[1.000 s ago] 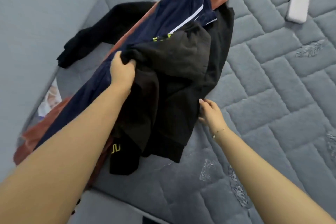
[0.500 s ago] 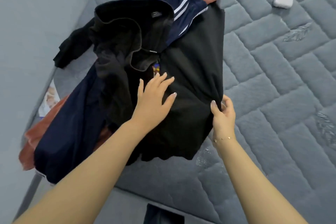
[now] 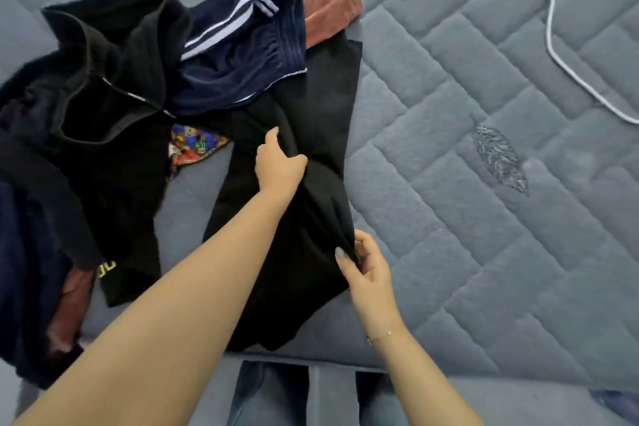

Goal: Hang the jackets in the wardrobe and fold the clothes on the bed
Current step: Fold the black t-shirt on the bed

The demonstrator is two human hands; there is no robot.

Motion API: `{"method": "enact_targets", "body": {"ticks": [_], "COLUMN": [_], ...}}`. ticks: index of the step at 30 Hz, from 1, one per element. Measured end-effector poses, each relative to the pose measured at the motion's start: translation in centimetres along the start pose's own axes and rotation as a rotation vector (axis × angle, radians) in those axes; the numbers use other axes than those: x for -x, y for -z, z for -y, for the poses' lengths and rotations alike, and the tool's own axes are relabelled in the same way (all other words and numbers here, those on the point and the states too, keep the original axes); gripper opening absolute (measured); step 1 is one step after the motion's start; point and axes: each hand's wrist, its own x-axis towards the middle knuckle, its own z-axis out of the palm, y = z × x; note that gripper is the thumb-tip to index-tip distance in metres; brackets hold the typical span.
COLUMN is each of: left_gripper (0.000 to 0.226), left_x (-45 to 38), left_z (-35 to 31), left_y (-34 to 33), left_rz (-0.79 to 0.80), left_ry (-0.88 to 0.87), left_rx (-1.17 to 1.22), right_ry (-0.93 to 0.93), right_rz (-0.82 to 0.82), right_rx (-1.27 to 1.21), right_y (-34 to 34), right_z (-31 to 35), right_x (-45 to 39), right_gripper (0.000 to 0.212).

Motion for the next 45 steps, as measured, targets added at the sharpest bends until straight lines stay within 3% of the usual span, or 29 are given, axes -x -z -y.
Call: {"method": "enact_targets", "body": {"ticks": [4, 10, 14, 16, 18, 21, 24, 26, 31, 33, 35, 37, 40, 42, 45], "left_gripper": [0.05, 0.048, 0.045, 0.037, 0.032, 0.027, 0.054, 0.063, 0.066, 0.062, 0.066, 0.075, 0.072, 0.073, 0.079], "left_x": [2.1, 10.9, 15.6, 16.5, 15.9, 13.4, 9.8, 6.7, -2.4, -6.8, -10.2, -10.3, -5.9, -2.5, -0.6], "left_z": [-1.7, -4.8, -6.3, -6.7, -6.4, -6.0, -4.4, -3.1, -4.3, -6.3, -8.7, -10.8, -11.6, -10.6, -8.3], "left_y": [-1.1, -4.5, -8.5, -9.9, -10.7, -11.3, -11.7, -10.9, -6.4, -3.6, -0.5, 0.5, -3.0, -6.3, -10.2], "left_rz": [0.091, 0.519, 0.728, 0.815, 0.694, 0.225, -0.033, -0.098, -0.149, -0.243, -0.318, -0.316, -0.143, 0.039, 0.18], "left_ry": [-0.038, -0.042, 0.018, -0.042, -0.246, -0.687, -0.9, -0.975, -0.902, -0.71, -0.411, -0.312, -0.607, -0.684, -0.498], "left_rx": [0.113, 0.216, 0.318, 0.201, -0.098, -0.437, -0.824, -1.109, -1.289, -1.282, -1.194, -1.06, -0.888, -0.803, -0.778], "right_ry": [-0.089, -0.254, -0.259, -0.257, -0.21, -0.147, -0.106, -0.072, -0.006, 0.012, 0.021, 0.012, -0.032, -0.048, -0.032], "right_rz": [0.14, -0.052, -0.022, -0.013, -0.055, -0.111, -0.15, -0.161, -0.153, -0.155, -0.172, -0.169, -0.156, -0.16, -0.17], "right_rx": [-0.003, -0.095, -0.171, -0.072, 0.026, 0.011, -0.034, -0.029, 0.004, 0.012, 0.021, 0.013, -0.027, -0.059, -0.07], "right_y": [7.4, 16.2, 18.7, 19.2, 19.5, 19.9, 20.2, 19.9, 19.2, 19.2, 19.2, 19.3, 19.1, 18.7, 18.4], "right_z": [1.5, 5.8, 9.1, 9.8, 9.5, 8.4, 7.0, 6.3, 5.4, 5.1, 5.0, 5.1, 5.3, 5.7, 6.4], "right_x": [-1.5, -7.0, -10.4, -11.4, -12.0, -12.4, -12.5, -12.6, -12.8, -12.6, -12.5, -12.7, -12.9, -13.2, -14.0], "right_gripper": [0.029, 0.022, 0.065, 0.063, 0.048, 0.041, 0.042, 0.041, 0.041, 0.043, 0.046, 0.046, 0.047, 0.042, 0.035]}}
